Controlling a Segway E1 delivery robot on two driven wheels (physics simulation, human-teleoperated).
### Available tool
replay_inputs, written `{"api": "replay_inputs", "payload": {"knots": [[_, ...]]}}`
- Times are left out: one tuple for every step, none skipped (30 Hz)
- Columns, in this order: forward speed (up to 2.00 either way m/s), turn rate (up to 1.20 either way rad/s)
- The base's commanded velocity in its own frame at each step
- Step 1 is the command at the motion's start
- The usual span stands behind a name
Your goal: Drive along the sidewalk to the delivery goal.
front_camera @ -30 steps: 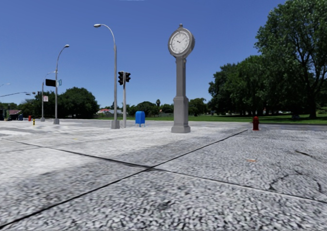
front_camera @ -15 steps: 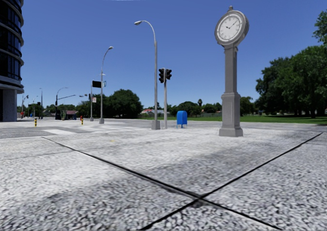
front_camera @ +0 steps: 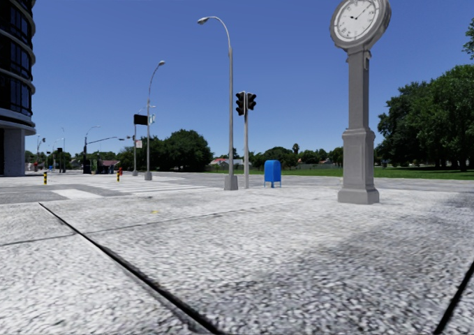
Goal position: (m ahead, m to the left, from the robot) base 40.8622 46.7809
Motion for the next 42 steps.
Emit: {"api": "replay_inputs", "payload": {"knots": [[2.00, 0.00], [2.00, 0.00], [2.00, 0.00], [2.00, 0.00], [2.00, 0.00], [2.00, 0.00], [2.00, 0.00], [2.00, 0.25], [2.00, 0.36], [2.00, 0.40], [2.00, 0.43], [2.00, 0.43], [2.00, 0.44], [2.00, 0.45], [2.00, 0.45], [2.00, 0.45], [2.00, 0.45], [2.00, 0.45], [2.00, 0.45], [2.00, 0.45], [2.00, 0.45], [2.00, 0.45], [2.00, 0.45], [2.00, 0.45], [2.00, 0.00], [2.00, 0.00], [2.00, 0.00], [2.00, 0.00], [2.00, 0.00], [2.00, 0.00], [2.00, 0.00], [2.00, 0.00], [2.00, 0.00], [2.00, 0.00], [2.00, 0.00], [2.00, 0.00], [2.00, 0.00], [2.00, 0.00], [2.00, 0.00], [2.00, 0.00], [1.98, 0.00], [1.98, 0.00]]}}
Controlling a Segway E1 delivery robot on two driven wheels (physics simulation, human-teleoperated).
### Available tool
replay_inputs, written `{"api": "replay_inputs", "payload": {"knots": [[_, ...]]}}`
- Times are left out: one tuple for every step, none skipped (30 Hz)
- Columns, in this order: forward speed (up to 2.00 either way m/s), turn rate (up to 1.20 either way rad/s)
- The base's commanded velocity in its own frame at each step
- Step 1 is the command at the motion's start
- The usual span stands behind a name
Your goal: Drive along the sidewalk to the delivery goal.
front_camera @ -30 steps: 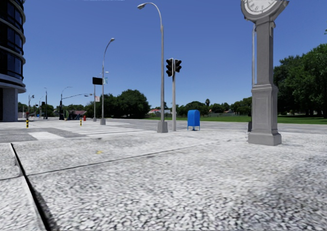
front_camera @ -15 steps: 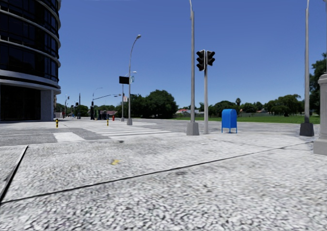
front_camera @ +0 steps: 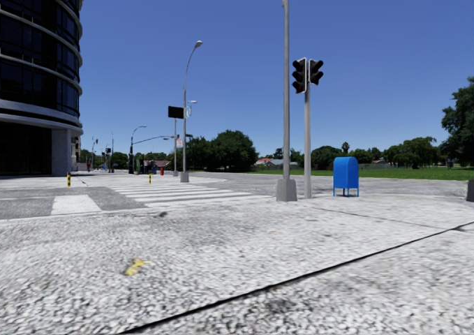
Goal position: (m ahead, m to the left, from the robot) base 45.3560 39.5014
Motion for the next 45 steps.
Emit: {"api": "replay_inputs", "payload": {"knots": [[1.94, 0.00], [1.93, 0.00], [1.93, 0.00], [1.93, 0.00], [1.93, 0.00], [1.93, 0.00], [1.93, 0.00], [1.93, 0.00], [1.93, 0.00], [1.94, 0.00], [1.95, 0.00], [1.96, 0.00], [1.96, 0.00], [1.97, 0.00], [1.97, 0.00], [1.97, 0.00], [1.97, 0.00], [1.97, 0.00], [1.97, 0.05], [1.98, 0.14], [1.98, 0.14], [2.00, 0.18], [2.00, 0.19], [2.00, 0.19], [2.00, 0.19], [2.00, 0.23], [2.00, 0.28], [2.00, 0.28], [2.00, 0.31], [2.00, 0.39], [2.00, 0.43], [2.00, 0.43], [2.00, 0.45], [2.00, 0.45], [2.00, 0.47], [2.00, 0.47], [2.00, 0.49], [2.00, 0.51], [2.00, 0.53], [2.00, 0.53], [2.00, 0.53], [2.00, 0.53], [2.00, 0.53], [2.00, 0.53], [2.00, 0.53]]}}
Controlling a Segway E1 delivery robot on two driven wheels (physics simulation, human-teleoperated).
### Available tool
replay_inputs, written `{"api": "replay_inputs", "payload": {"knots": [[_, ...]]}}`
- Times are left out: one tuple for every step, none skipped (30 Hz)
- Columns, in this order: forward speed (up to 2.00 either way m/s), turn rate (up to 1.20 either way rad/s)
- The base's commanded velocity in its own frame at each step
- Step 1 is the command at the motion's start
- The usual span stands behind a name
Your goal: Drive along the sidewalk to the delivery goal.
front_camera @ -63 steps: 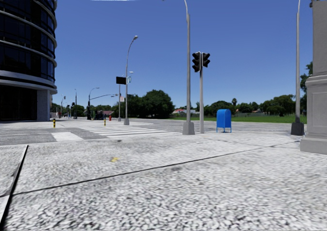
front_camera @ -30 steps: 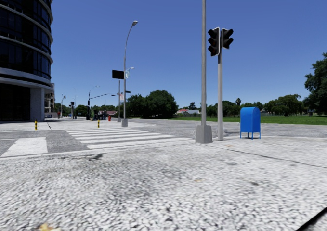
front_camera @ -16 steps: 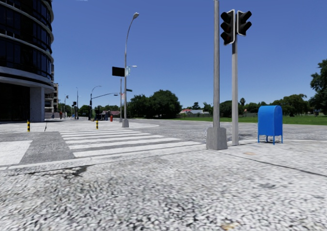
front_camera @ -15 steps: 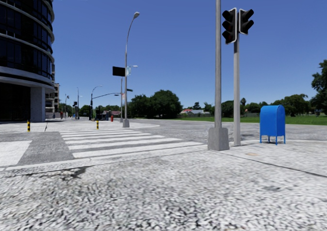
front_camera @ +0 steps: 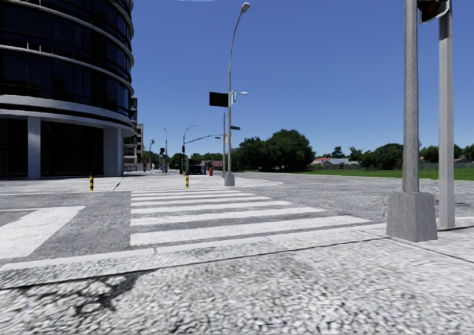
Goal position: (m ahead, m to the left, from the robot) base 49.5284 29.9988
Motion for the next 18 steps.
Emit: {"api": "replay_inputs", "payload": {"knots": [[2.00, 0.50], [2.00, 0.00], [2.00, 0.00], [2.00, 0.00], [2.00, 0.00], [2.00, 0.00], [2.00, 0.00], [2.00, 0.00], [2.00, 0.00], [2.00, 0.00], [2.00, 0.00], [2.00, 0.00], [2.00, 0.00], [2.00, 0.00], [2.00, 0.00], [2.00, 0.00], [2.00, 0.00], [2.00, 0.00]]}}
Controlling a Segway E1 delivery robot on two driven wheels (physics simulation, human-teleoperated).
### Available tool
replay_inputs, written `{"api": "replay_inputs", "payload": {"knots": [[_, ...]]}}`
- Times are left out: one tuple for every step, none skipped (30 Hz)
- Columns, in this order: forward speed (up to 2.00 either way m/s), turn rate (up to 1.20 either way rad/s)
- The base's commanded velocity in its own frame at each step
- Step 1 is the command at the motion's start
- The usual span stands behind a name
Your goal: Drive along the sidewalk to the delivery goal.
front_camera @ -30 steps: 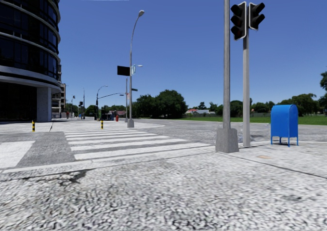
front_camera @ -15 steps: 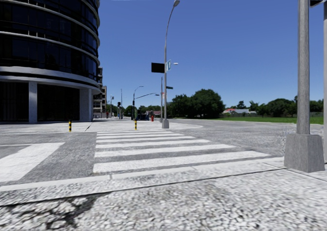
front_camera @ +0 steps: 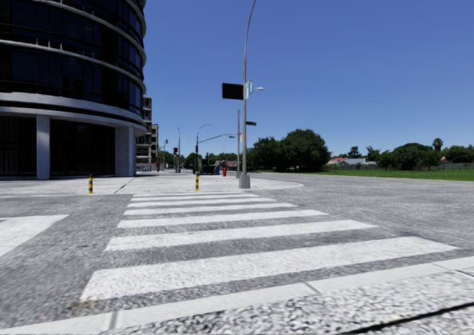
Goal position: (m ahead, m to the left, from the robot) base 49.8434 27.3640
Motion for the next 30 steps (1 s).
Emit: {"api": "replay_inputs", "payload": {"knots": [[2.00, 0.00], [2.00, 0.00], [2.00, 0.00], [2.00, 0.15], [2.00, 0.32], [2.00, 0.43], [2.00, 0.43], [2.00, 0.48], [2.00, 0.51], [2.00, 0.53], [2.00, 0.53], [2.00, 0.53], [2.00, 0.53], [2.00, 0.53], [2.00, 0.53], [2.00, 0.53], [2.00, 0.53], [2.00, 0.53], [2.00, 0.53], [2.00, 0.53], [2.00, 0.53], [2.00, 0.53], [2.00, 0.53], [2.00, 0.48], [2.00, 0.00], [2.00, 0.00], [2.00, 0.00], [2.00, 0.00], [2.00, 0.00], [2.00, 0.00]]}}
